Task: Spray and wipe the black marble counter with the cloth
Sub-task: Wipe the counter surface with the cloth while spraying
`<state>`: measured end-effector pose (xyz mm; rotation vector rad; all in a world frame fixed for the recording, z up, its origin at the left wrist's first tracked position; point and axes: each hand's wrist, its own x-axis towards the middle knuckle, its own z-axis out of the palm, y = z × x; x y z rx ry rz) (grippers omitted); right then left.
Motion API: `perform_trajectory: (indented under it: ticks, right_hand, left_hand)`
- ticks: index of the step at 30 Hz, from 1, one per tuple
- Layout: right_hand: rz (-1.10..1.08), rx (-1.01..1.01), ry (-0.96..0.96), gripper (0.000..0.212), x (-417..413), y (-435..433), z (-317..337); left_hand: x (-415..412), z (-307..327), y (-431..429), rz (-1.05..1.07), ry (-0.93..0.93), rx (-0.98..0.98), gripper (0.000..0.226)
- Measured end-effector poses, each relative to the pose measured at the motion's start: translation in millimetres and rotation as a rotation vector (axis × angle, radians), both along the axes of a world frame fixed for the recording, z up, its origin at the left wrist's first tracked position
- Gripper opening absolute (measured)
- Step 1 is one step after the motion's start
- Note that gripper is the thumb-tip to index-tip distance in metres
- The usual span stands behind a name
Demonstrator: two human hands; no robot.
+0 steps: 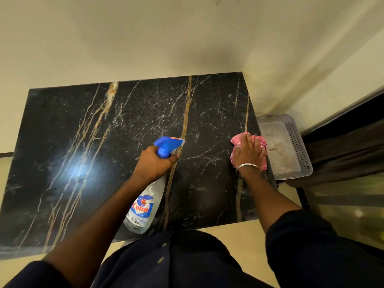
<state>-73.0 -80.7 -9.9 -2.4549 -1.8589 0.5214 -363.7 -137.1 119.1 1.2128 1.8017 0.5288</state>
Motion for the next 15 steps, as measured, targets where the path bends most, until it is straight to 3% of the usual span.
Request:
perform_trajectory:
  ticks: [3,10,15]
  right_hand:
    - [0.044,0.011,0.005,0.061,-41.3,-17.6,0.2]
    - [0.463,-0.069,0.044,0.059,-156.1,-66.7,-3.6]
    - [0.558,-0.013,0.0,0.06,-120.7,-59.0,-5.9]
  left_hand:
    - [-2.7,2.7,-6.2,0.0,-0.018,0.008,0.018]
    - [-12.5,3.9,-14.8,0.027,-0.008,0.021,0.017]
    - [-28.4,-1.2,-15.1,0.024,0.004,-0.002,0.017]
